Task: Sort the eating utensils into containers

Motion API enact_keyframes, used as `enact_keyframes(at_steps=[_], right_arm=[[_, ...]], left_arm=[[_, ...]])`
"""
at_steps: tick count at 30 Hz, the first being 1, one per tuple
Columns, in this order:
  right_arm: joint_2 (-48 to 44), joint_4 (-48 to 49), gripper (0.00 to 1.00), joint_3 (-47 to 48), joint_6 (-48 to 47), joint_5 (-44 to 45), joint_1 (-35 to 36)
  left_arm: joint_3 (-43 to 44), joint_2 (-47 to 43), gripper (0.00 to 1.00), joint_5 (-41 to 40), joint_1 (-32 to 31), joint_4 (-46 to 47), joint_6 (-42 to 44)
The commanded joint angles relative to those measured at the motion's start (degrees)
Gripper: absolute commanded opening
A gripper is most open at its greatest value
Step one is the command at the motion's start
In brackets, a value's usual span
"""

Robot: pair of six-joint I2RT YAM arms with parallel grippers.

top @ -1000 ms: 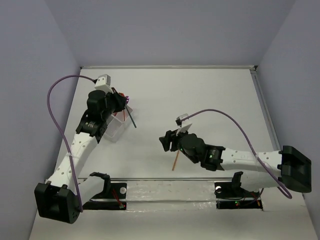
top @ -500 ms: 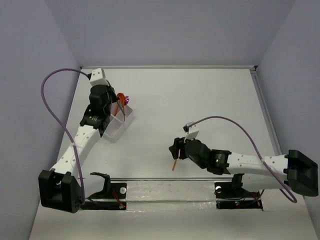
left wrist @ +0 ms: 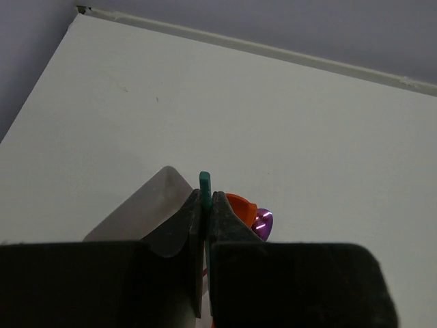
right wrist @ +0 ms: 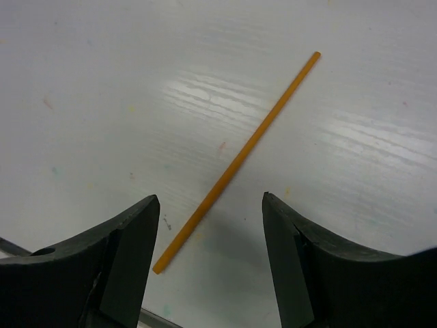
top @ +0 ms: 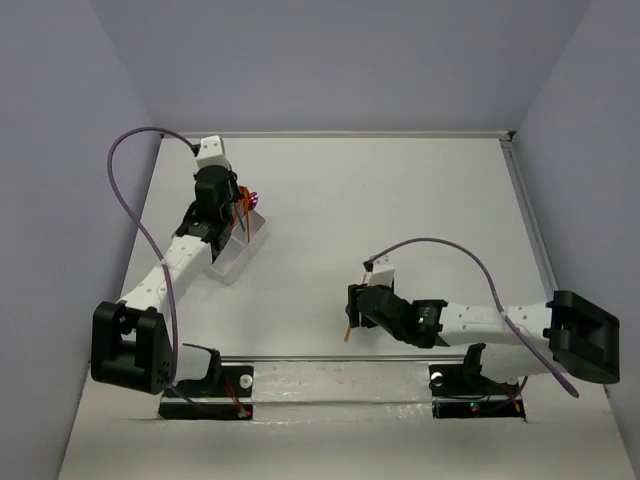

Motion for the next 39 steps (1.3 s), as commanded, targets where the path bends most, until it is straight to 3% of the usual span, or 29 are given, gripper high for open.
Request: enact_keyframes(at_steps=[1,8,12,15,21,29,34,39], right_arm=[[3.03,-6.33,0.68,4.27,2.56,3.36,0.55],[9.19,-7.21,0.68,6.12,3.97,1.87,0.55],[12.18,-8.88,0.64,8.4,3.88,0.64,0.55],[13.23,-9.15,0.59,8.76,3.62,-0.24,0.55],[14.99,-9.67,0.41,9.38,3.18,-1.74,0.55],[17.1,-9.33,0.08,10.52,2.83,-3.15,0.55],[16.23,-7.4,0.07,12.01,-0.77,-0.07,0.55],[6.75,-0.38,0.07,11.84,-8.85,0.02,0.55]], left_arm=[[0.63,0.88,0.08,-3.21,-0.96,4.93,1.83],[0.9,2.2,0.35,-4.7,-2.01,3.96,2.27],[1.33,1.85,0.54,-4.88,-2.54,3.43,1.83],[1.95,0.54,0.61,-4.53,-3.06,2.29,1.13],[3.79,-4.55,0.64,-1.02,-6.05,-0.6,-1.77],[6.43,-9.13,0.64,13.98,-9.05,-8.6,-9.23],[3.37,-9.93,0.64,29.53,-9.05,-12.83,-11.09],[-2.08,-11.51,0.66,39.49,-9.57,-12.57,-11.53]])
